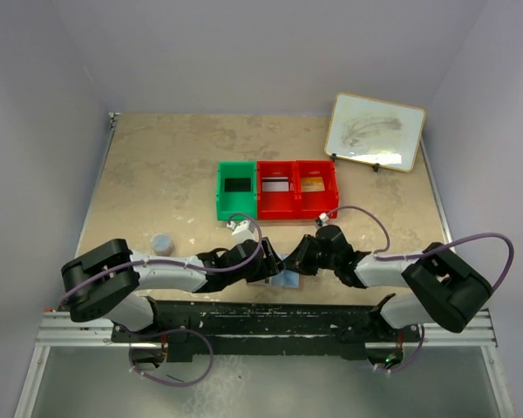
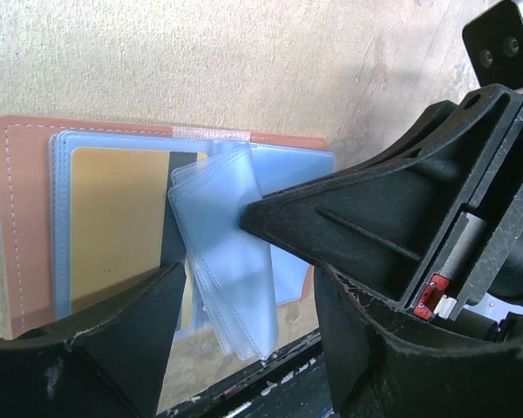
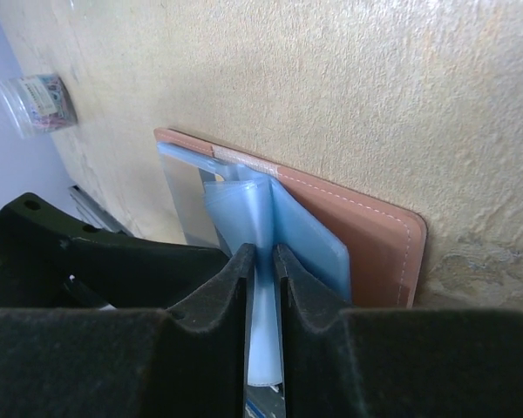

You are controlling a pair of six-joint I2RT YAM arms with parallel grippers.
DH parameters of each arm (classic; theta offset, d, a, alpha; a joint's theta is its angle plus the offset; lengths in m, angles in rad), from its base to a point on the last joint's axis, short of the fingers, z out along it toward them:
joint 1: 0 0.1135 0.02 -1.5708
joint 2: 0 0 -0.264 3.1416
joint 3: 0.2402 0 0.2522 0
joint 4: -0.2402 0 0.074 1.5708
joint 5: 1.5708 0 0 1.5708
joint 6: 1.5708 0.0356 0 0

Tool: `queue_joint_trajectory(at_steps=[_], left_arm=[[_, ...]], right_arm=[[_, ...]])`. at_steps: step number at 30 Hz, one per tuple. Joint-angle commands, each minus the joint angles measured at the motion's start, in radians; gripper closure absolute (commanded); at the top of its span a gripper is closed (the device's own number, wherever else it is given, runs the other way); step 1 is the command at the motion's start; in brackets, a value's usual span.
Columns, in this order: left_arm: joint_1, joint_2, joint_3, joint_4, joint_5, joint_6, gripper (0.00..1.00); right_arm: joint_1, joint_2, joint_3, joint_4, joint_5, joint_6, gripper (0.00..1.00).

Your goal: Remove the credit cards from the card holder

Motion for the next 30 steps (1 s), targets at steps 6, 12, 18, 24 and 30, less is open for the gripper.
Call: queue_joint_trajectory(at_steps=[6,12,18,24,30], left_arm=[[0.005,0.042,0.02,-0.048,-0.011,0.003,0.39],[0.004,0.075,0.021,0.037,0.048,0.012,0.39],[0.004,0.087,0.068,0.092,0.099,0.062,0.39],[0.004,0.117,0.116,0.1,0.122,0.094,0.39],[0.004,0.192,0.167,0.114,0.165,0.111,0.4]], right_arm=[[-0.001,-0.054,-0.083,-0.077,0.015,0.057,0.76],[-0.001,-0.055,-0.077,-0.086,0.006,0.051,0.76],[-0.001,-0.13,-0.052,-0.185,0.04,0.042,0.74],[-0.004,-0.351,-0.041,-0.419,0.196,0.07,0.66],[-0.037,-0.588,-0.025,-0.736,0.347,0.118,0.63]])
